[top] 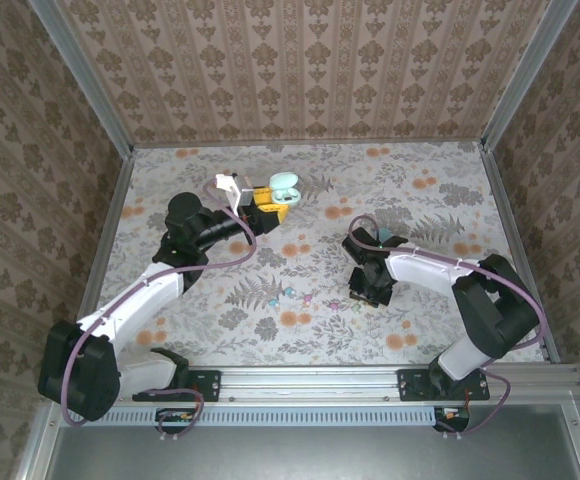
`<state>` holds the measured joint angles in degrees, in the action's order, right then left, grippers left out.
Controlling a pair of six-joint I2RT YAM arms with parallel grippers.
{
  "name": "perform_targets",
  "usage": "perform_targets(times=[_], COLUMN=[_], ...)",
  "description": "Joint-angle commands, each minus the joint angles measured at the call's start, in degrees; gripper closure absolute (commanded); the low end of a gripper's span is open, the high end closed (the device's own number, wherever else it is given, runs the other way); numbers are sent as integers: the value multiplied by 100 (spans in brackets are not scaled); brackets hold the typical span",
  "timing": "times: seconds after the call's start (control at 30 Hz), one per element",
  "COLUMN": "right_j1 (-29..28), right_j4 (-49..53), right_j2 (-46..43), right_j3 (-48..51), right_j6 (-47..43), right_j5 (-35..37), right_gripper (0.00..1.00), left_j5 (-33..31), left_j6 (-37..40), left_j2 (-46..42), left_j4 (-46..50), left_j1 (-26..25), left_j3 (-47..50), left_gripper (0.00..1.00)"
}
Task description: Insert the wireless bluetooth earbuds into the charging case
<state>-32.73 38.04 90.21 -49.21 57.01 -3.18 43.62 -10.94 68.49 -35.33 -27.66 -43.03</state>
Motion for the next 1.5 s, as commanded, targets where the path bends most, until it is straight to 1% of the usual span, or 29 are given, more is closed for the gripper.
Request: perform_targets(times=[0.0, 0.27, 0.37, 0.4, 0.5, 0.63, 0.7, 0.77, 0.83, 0.87, 0.93, 0.97, 1.03, 1.1, 1.2, 1.3, 1.37, 1.4, 1.47], right_j1=[-38, -58, -65, -62, -67, -37, 61, 258, 503, 662, 834, 933, 1071, 1210, 1353, 1410, 1419, 1426, 1426], right_j4=[327, 414, 428, 420, 386, 222, -116, -659, -1525, -1989, -2442, -2628, -2945, -3429, -4314, -5127, -5304, -5366, -5484], right_j2=[106, 140, 140, 115, -63, -657, -1091, -1518, -1780, -1839, -1834, -1775, -1633, -1463, -1289, -1104, -1085, -909, -824], right_j3=[-166, -180, -181, -177, -189, -307, -286, -230, -128, -106, -216, -320, -464, -583, -629, -700, -793, -840, -934], right_j6=[-105, -168, -191, -198, -221, -449, -585, -727, -763, -639, -540, -538, -481, -182, 489, 1077, 1216, 1271, 1394], right_j5=[167, 187, 184, 186, 215, 184, -133, -794, -1835, -2505, -3261, -3747, -4466, -5099, -5604, -5952, -6052, -6098, -6175], right_gripper=[78, 77, 79, 82, 83, 83, 82, 82, 81, 81, 82, 81, 81, 81, 81, 81, 80, 80, 80], left_j5=[-11, -27, -31, -33, -29, -41, -65, -76, -178, -179, -132, -122, -143, -79, -11, 11, 7, 16, 67], left_j6=[83, 89, 83, 79, 75, 57, 12, 4, -100, -174, -272, -301, -335, -404, -405, -366, -333, -312, -284], left_j2=[-143, -160, -159, -158, -143, -118, -100, -92, -87, -75, -36, -35, -46, -44, -48, -85, -103, -115, -112], left_j4=[8, 21, 18, 18, 16, 18, 11, 9, -50, -103, -215, -260, -340, -402, -405, -400, -370, -348, -296], left_j1=[48, 50, 55, 56, 50, 55, 50, 54, 57, 86, 120, 123, 320, 436, 567, 651, 681, 685, 684], left_j3=[41, 49, 39, 32, 36, 10, -4, -39, -42, -51, -48, -40, -9, -13, -26, -10, 4, -2, -5], left_gripper=[72, 71, 72, 71, 71, 72, 71, 72, 71, 72, 71, 71, 71, 72, 71, 71, 71, 71, 71])
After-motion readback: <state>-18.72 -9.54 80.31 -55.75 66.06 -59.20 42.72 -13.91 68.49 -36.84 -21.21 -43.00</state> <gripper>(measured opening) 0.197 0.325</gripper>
